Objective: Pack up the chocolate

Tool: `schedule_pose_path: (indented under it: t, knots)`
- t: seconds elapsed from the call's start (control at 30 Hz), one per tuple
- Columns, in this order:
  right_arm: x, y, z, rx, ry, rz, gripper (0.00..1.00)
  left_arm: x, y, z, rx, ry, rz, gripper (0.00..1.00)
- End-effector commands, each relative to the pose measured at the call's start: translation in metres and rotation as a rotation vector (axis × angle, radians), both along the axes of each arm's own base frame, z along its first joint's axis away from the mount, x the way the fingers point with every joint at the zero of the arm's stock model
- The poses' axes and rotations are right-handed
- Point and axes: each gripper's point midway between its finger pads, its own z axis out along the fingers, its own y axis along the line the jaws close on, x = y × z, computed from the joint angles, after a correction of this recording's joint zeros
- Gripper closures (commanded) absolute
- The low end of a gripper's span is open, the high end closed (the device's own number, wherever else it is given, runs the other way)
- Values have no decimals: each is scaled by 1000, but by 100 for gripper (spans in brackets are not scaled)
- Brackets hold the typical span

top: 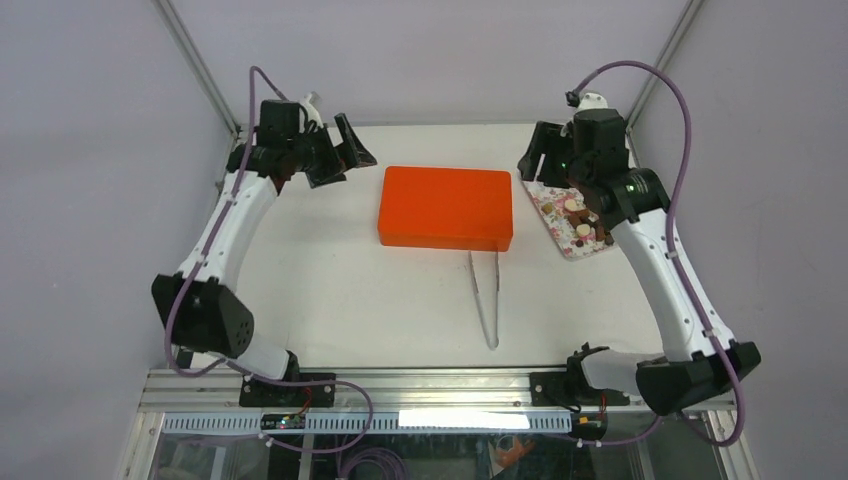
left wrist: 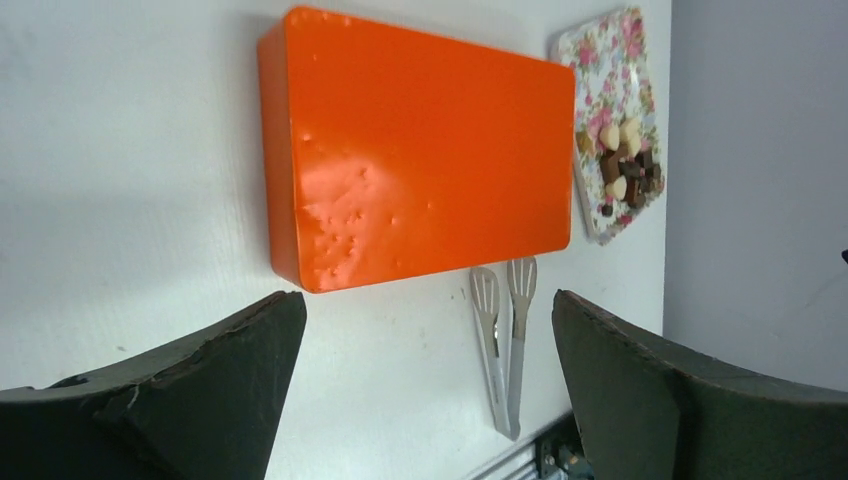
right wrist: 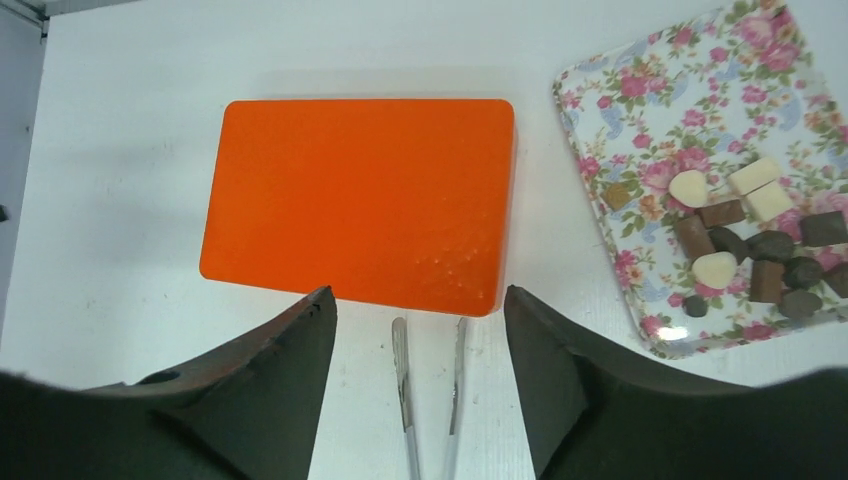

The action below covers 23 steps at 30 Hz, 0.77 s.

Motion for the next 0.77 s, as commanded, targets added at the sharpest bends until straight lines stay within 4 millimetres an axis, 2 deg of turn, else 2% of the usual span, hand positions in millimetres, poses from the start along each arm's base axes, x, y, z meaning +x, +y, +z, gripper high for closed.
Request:
schedule_pose_path:
  t: [0.0,0.03,0.13,0.27,0.47,0.73]
  knots:
    - [-11,-22,37,-13,-171,-69,32,-16,32,58,110,-227,120,1]
    - [-14,-27,37,-20,-184,-92,31,-23,41,67,129,-262,161,1]
    - [-23,-44,33,-25,-203,-175,28,-37,67,75,200,-317,269,1]
    - [-35,-59,15,-4,-188,-273,27,-56,95,73,280,-350,370,1]
    - [-46,-73,4,19,-182,-364,26,-78,104,61,288,-350,402,1]
    - [-49,-79,5,21,-197,-403,25,-86,114,62,310,-362,442,1]
